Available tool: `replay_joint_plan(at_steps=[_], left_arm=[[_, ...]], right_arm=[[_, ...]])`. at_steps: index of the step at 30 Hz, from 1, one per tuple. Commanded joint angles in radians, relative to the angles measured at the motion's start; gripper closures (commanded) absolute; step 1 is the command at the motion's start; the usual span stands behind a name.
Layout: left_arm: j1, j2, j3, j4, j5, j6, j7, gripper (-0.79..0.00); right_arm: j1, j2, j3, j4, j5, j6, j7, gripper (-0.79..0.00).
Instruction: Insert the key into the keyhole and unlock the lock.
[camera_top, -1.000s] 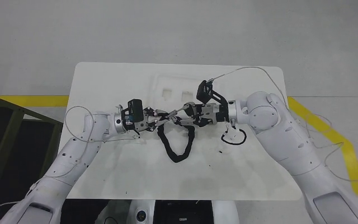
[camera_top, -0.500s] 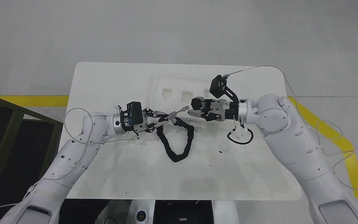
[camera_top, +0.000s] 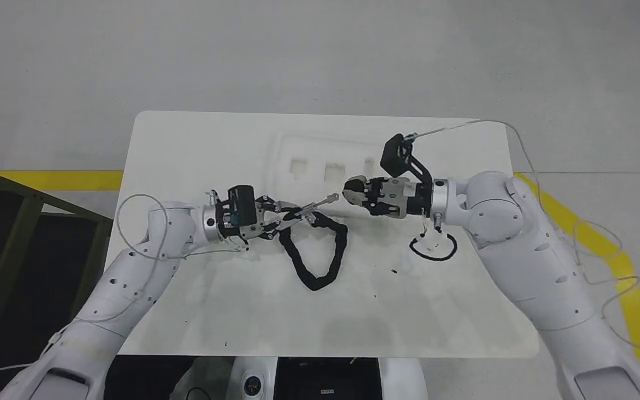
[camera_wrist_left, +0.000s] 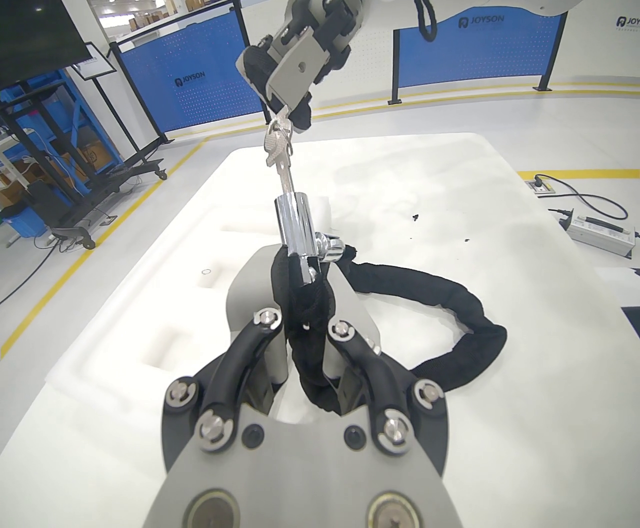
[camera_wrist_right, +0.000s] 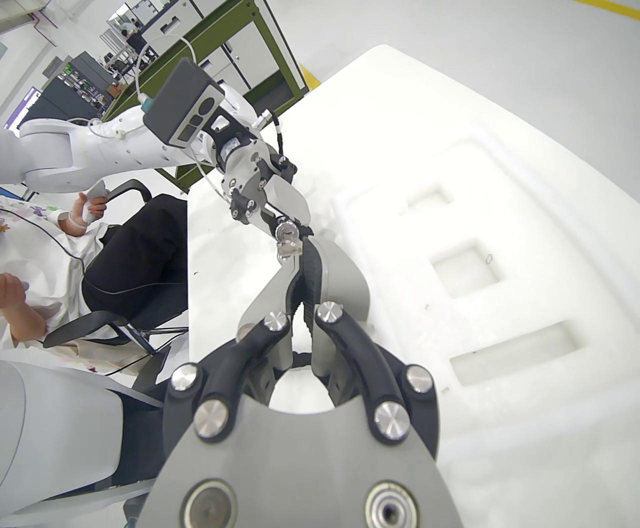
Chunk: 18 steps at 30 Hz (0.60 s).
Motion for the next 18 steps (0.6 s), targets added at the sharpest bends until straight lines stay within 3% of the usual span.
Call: replay_joint_plan(at_steps=[1,18], left_arm=[[-0.002,-0.001,0.005,-0.001,0.002,-0.001,-0.001,0.0],[-0.009,0.0,0.017,0.002,0.0,0.001,0.001,0.0]], right_arm=[[-0.004,0.0,0.0,-0.002,-0.012,0.0,-0.013,0.0],[0.05,-0.016,-0.081,0.025,-0.005,0.001,0.028,0.0]])
